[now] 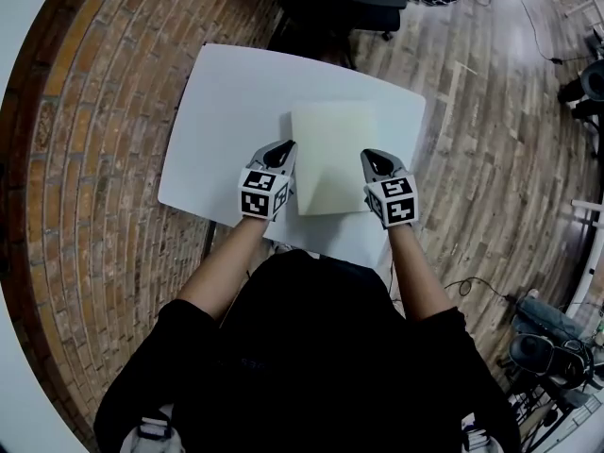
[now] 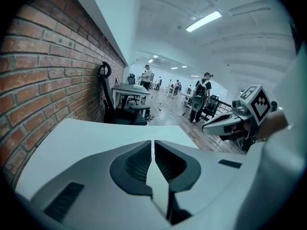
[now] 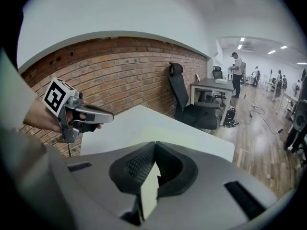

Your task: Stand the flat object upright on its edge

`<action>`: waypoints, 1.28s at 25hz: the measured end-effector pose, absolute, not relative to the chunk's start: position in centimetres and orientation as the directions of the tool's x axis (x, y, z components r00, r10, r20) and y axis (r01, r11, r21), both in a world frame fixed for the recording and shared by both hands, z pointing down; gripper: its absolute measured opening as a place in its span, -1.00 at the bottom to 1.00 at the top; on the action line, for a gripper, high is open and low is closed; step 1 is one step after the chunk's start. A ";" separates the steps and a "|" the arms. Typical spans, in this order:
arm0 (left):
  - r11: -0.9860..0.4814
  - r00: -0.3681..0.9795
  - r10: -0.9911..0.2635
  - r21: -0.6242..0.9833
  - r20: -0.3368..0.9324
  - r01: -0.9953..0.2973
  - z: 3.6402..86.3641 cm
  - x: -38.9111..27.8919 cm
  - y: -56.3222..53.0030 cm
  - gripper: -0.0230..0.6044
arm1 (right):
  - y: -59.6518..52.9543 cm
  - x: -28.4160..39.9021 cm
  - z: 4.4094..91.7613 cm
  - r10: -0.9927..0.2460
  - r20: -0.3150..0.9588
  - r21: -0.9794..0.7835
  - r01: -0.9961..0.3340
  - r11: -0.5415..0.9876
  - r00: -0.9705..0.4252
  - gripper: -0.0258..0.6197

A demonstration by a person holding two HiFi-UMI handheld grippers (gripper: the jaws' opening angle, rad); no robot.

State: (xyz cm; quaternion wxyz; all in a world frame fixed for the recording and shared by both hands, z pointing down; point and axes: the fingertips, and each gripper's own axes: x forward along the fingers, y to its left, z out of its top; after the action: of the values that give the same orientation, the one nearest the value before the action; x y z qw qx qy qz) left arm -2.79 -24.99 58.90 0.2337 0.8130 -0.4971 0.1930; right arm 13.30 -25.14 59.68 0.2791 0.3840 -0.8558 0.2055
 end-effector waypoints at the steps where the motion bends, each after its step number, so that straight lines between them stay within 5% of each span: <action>1: -0.382 0.423 -0.713 0.196 0.559 -0.903 59.5 -2.9 -25.1 -0.86 | -25.6 13.5 60.2 -0.540 0.644 -0.134 -0.775 0.618 -0.542 -0.89; 13: -0.226 0.346 -0.637 0.262 0.689 -0.938 65.2 -3.7 -27.1 -0.82 | -30.4 15.5 66.0 -0.460 0.742 -0.193 -0.813 0.550 -0.488 -0.70; 32: -0.006 0.344 -0.453 0.383 0.822 -0.924 71.5 -3.8 -29.0 -0.24 | -33.5 16.2 72.7 -0.247 0.837 -0.378 -0.842 0.384 -0.488 -0.08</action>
State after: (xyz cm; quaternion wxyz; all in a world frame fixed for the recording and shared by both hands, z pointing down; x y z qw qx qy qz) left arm -3.82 -28.99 71.51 0.4786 0.6655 -0.5175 0.2457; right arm 16.22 -33.54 72.71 0.3537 0.3618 -0.7531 0.4206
